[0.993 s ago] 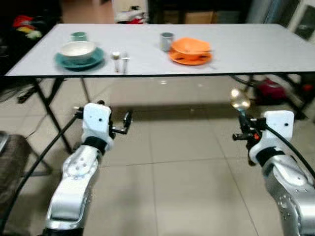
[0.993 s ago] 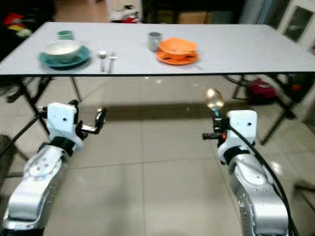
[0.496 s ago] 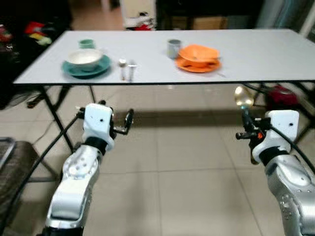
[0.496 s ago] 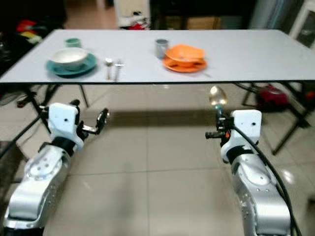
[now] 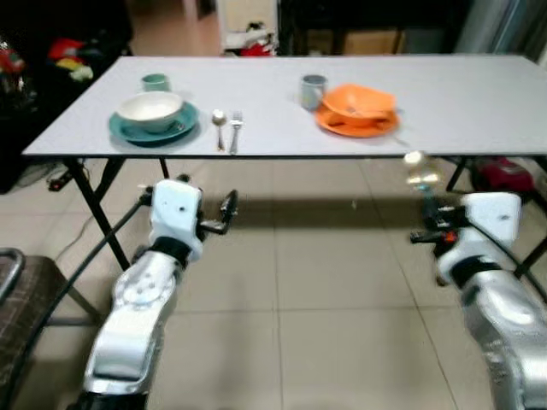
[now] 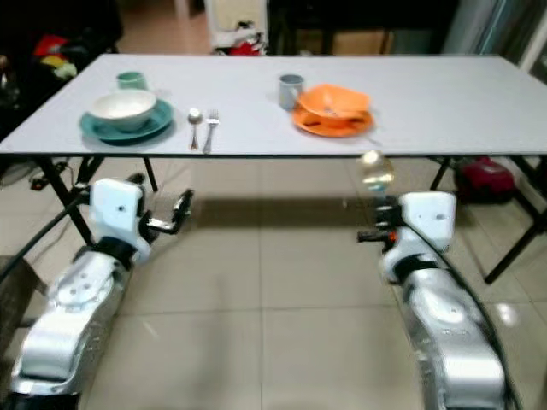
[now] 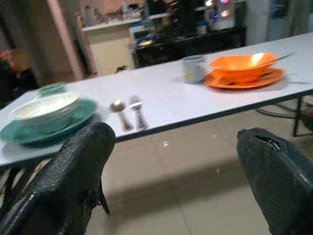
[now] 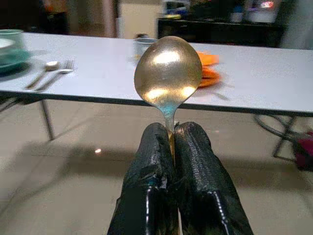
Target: Setting the table
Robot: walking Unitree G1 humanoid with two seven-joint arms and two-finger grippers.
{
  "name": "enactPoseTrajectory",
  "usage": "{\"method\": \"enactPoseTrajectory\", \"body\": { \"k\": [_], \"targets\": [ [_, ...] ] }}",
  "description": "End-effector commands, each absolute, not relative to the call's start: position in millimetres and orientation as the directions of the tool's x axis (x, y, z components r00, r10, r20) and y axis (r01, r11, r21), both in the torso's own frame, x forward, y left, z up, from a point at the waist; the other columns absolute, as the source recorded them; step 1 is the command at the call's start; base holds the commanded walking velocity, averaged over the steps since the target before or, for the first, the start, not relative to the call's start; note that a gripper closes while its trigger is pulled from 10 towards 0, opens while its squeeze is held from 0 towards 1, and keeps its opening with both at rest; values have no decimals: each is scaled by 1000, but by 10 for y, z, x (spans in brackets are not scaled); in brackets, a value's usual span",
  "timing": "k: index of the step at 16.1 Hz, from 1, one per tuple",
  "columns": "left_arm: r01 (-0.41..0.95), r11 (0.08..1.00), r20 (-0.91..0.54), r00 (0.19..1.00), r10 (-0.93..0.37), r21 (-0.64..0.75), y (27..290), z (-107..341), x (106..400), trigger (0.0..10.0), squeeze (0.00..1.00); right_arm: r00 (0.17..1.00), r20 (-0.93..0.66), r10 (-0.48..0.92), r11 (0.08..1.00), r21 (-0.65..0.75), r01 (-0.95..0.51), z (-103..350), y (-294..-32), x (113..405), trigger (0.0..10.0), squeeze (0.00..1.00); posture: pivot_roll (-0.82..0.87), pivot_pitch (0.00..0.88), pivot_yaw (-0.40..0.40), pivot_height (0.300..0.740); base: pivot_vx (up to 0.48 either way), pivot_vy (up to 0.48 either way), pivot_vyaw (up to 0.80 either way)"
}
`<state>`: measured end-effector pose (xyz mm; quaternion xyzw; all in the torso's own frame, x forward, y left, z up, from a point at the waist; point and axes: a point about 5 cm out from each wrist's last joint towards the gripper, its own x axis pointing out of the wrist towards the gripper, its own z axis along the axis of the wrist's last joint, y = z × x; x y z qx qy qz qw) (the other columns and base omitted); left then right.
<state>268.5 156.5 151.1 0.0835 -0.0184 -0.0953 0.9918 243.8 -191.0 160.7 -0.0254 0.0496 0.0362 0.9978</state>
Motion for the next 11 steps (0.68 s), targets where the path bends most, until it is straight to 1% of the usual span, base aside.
{"method": "enactPoseTrajectory", "body": {
  "k": [1, 6, 8, 9, 11],
  "targets": [
    [189, 968, 24, 980, -195, 168, 1543, 1513, 2703, 10000, 0, 995, -83, 54, 996, -62, -59, 1647, -1953, 2447, 10000, 0, 11, 0, 18, 740, 319, 0, 0],
    [194, 967, 20, 980, -200, 167, 1540, 1508, 2708, 10000, 0, 994, -91, 53, 997, -56, -58, 1642, -1945, 2420, 10000, 0, -2, 0, 36, 740, 314, 0, 0],
    [200, 966, 17, 978, -206, 166, 1529, 1505, 2719, 10000, 0, 995, -91, 51, 997, -55, -56, 1642, -1943, 2411, 10000, 0, -6, 0, 42, 740, 317, 0, -800],
    [201, 965, 17, 978, -207, 166, 1528, 1504, 2720, 10000, 0, 995, -91, 51, 997, -55, -56, 1642, -1943, 2410, 10000, 0, -7, 0, 42, 740, 315, 0, -525],
    [208, 963, 17, 977, -214, 170, 1518, 1507, 2729, 10000, 0, 995, -89, 44, 997, -53, -49, 1643, -1952, 2409, 10000, 0, -6, 0, 45, 740, 313, 0, 0]
  ]
}}
